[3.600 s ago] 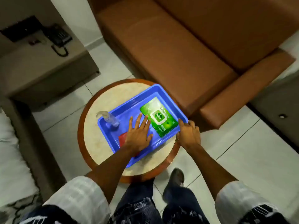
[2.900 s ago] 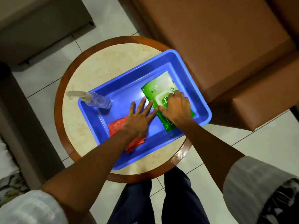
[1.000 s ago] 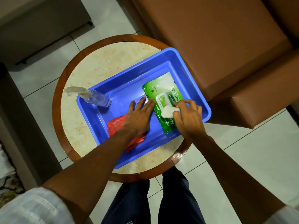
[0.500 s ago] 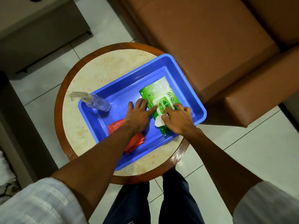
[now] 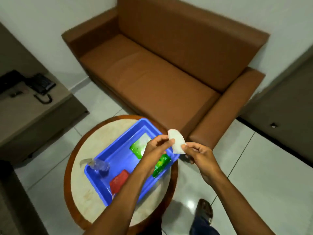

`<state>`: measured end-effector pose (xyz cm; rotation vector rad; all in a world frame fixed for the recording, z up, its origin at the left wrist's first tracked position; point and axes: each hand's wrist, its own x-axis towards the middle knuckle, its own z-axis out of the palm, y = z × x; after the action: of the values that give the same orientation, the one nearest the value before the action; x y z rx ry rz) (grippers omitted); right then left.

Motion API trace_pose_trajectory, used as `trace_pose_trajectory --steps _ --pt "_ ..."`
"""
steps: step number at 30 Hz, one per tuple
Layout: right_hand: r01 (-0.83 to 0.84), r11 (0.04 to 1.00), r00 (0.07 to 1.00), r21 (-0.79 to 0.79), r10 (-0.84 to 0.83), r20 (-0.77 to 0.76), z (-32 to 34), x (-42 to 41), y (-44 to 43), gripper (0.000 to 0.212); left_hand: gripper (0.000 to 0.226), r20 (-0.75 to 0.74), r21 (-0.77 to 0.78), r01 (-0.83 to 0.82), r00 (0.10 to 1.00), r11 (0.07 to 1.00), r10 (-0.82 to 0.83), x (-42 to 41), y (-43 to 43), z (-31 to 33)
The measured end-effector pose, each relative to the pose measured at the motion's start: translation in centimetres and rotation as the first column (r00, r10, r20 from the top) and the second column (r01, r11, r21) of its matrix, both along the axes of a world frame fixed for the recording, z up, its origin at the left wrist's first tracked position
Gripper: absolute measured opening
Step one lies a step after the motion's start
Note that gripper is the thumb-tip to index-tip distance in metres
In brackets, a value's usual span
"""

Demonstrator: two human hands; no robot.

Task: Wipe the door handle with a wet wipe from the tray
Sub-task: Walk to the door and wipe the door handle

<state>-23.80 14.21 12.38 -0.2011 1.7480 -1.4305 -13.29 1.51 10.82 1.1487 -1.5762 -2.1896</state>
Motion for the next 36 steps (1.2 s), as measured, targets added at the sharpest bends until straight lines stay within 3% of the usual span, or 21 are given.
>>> trace_pose_trajectory --steps 4,8,11,16,19,28,32,36 --pt "0.030 0.994 0.999 -0.106 -0.028 0.025 3.7 -5.1 6.0 0.019 0.009 -0.107 -0.060 0.116 0.987 0.992 -0.122 -5.6 4.5 4.3" --pt "0.033 0.982 0.999 -0.186 -0.032 0.006 6.4 -10.3 12.0 0.012 0.010 -0.043 -0.188 0.217 0.973 0.958 -0.228 -10.8 9.7 6.6" --pt "0.093 0.977 0.994 -0.192 -0.102 -0.038 8.9 -14.9 17.6 0.014 0.008 0.006 -0.294 0.282 0.956 0.913 -0.293 -16.7 14.4 8.6" --pt "0.253 0.954 0.954 -0.163 -0.275 -0.123 11.0 -21.8 23.5 0.009 0.010 -0.074 -0.281 0.295 0.942 0.913 -0.328 -25.0 20.1 11.1" --pt "0.351 0.910 0.916 -0.219 -0.383 -0.121 11.8 -25.7 25.7 0.022 0.007 -0.089 -0.356 0.385 0.893 0.852 -0.441 -29.7 22.0 11.7" --pt "0.445 0.851 0.867 -0.281 -0.487 -0.103 12.5 -37.6 25.7 0.027 0.017 -0.137 -0.500 0.410 0.832 0.763 -0.537 -44.8 22.1 13.3" --pt "0.540 0.782 0.794 -0.311 -0.596 -0.120 12.8 -44.8 23.7 0.025 0.024 -0.180 -0.538 0.400 0.805 0.742 -0.565 -53.4 20.4 14.1" --pt "0.608 0.725 0.708 -0.324 -0.679 -0.191 14.4 -52.3 21.1 0.020 0.015 -0.126 -0.680 0.381 0.781 0.626 -0.612 -61.8 17.9 15.8"
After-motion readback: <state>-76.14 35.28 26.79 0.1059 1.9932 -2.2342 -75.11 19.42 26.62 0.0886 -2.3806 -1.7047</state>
